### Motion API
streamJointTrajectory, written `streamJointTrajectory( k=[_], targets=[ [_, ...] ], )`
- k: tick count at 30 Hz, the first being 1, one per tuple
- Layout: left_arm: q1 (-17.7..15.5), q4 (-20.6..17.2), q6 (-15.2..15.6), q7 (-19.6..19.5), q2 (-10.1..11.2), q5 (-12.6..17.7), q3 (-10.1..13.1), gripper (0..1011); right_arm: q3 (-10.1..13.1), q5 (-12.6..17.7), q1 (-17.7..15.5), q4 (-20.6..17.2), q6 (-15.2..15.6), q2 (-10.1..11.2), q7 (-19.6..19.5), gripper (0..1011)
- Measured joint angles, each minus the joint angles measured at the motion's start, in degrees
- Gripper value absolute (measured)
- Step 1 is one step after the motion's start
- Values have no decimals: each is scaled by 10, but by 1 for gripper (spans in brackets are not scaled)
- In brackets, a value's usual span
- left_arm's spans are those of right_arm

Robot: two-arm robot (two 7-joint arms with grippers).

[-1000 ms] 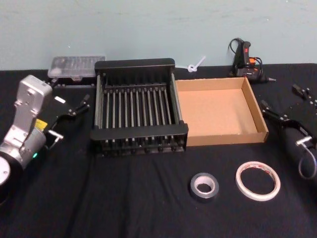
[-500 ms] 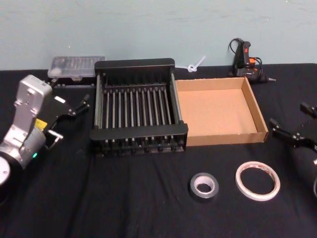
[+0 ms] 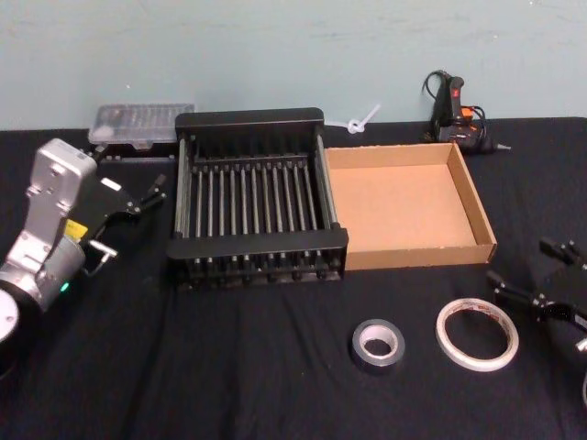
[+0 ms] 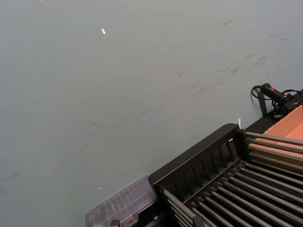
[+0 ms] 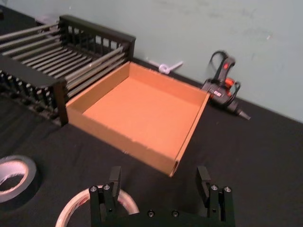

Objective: Pick up the white tape and place it into the black box , Pick up the silver tape and place it into the brown box.

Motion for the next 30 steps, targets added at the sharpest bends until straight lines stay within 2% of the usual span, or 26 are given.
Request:
streamJointTrajectory(
  k=[17, 30],
  targets=[
    [0, 0, 0, 0, 0, 0, 0, 1001, -2, 6, -2, 20, 48, -24, 34, 1002],
    [0, 0, 0, 0, 0, 0, 0, 1001, 0, 1, 9, 40, 67, -46, 52, 1002]
  ],
)
